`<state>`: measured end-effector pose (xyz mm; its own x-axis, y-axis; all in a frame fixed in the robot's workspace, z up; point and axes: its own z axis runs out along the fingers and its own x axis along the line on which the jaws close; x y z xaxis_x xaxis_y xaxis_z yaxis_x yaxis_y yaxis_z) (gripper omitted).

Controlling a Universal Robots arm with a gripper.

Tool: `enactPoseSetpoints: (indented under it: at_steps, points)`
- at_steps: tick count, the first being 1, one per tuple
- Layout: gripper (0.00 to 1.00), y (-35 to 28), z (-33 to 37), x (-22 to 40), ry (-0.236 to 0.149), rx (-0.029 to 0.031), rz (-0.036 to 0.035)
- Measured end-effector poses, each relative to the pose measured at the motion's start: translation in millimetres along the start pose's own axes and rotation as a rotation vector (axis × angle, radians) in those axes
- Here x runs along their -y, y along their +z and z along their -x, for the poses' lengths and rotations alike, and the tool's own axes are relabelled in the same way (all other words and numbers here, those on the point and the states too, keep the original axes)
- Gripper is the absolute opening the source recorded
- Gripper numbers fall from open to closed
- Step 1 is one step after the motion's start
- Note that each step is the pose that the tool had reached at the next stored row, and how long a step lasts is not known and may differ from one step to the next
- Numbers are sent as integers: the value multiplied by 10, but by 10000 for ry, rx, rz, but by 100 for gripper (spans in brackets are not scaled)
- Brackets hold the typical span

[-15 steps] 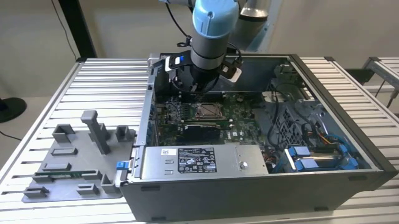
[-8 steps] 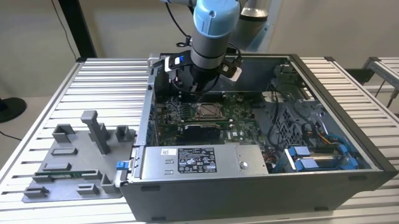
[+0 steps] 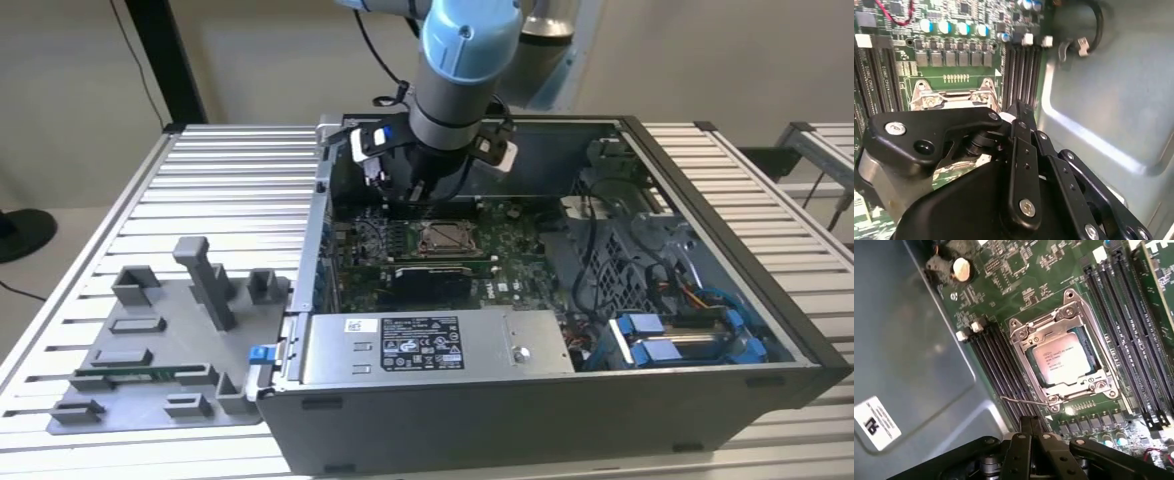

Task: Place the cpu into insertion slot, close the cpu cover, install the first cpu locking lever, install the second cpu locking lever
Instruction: 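Install the first cpu locking lever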

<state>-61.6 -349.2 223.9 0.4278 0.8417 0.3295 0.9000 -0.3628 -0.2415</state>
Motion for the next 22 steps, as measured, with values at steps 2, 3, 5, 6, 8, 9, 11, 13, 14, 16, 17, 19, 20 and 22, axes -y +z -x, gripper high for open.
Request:
enactPoseSetpoints:
  at_steps: [2,3,5,6,8,9,11,13,14,16,17,19,20,22]
  points:
    - [0,26,10,-7,-283,70,-94]
    - [0,42,15,-11,-389,97,-127]
    - [0,69,25,-18,-569,132,-169]
    - [0,78,28,-20,-681,153,-189]
    - [0,98,35,-26,-883,185,-212]
    - [0,108,39,-28,-965,195,-214]
    - [0,128,46,-34,-1134,214,-216]
    - [0,147,51,-39,-1303,232,-209]
    - [0,149,52,-39,-1351,241,-213]
    - [0,151,52,-39,-1393,251,-221]
    - [0,152,50,-41,-1412,252,-227]
    - [0,153,39,-55,-1462,264,-246]
    - [0,152,34,-65,-1493,273,-258]
    - [0,147,16,-103,-1546,288,-280]
